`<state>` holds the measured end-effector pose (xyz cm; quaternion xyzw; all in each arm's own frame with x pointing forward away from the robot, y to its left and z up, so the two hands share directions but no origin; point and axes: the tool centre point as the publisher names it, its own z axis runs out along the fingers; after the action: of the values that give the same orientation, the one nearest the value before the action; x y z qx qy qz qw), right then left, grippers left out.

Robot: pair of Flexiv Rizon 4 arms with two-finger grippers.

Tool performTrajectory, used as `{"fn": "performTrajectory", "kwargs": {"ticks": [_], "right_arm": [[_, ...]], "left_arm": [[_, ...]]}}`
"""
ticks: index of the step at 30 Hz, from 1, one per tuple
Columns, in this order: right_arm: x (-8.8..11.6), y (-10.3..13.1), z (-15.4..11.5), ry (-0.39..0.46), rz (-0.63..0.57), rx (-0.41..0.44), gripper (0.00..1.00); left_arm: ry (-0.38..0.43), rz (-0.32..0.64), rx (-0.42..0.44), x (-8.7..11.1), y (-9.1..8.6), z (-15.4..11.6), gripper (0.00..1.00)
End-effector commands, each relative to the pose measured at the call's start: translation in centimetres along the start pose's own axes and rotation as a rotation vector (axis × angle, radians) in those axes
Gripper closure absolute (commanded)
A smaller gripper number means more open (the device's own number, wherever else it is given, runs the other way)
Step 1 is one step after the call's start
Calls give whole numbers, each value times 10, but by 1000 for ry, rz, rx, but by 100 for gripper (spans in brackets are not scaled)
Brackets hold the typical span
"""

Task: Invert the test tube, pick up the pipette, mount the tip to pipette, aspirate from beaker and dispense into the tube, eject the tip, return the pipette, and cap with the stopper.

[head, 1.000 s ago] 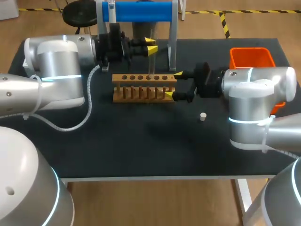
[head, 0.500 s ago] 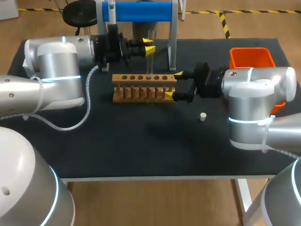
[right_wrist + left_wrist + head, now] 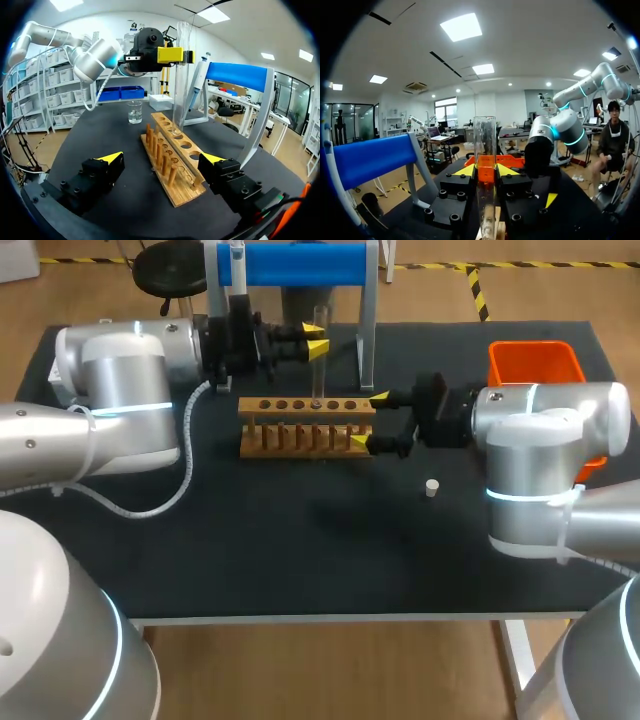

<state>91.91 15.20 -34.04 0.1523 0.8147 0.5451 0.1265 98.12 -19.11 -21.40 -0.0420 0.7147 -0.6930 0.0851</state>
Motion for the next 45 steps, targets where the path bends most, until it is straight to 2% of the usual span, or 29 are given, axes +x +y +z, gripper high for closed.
{"fn": "performTrajectory", "kwargs": {"ticks": [1,45], "right_arm": [[0,0,0,-1,0,1,0],[0,0,0,-1,0,1,0]], "left_arm": [[7,1,5,-3,3,1,100],[-9,-19,13,-6,40,4,100]]}}
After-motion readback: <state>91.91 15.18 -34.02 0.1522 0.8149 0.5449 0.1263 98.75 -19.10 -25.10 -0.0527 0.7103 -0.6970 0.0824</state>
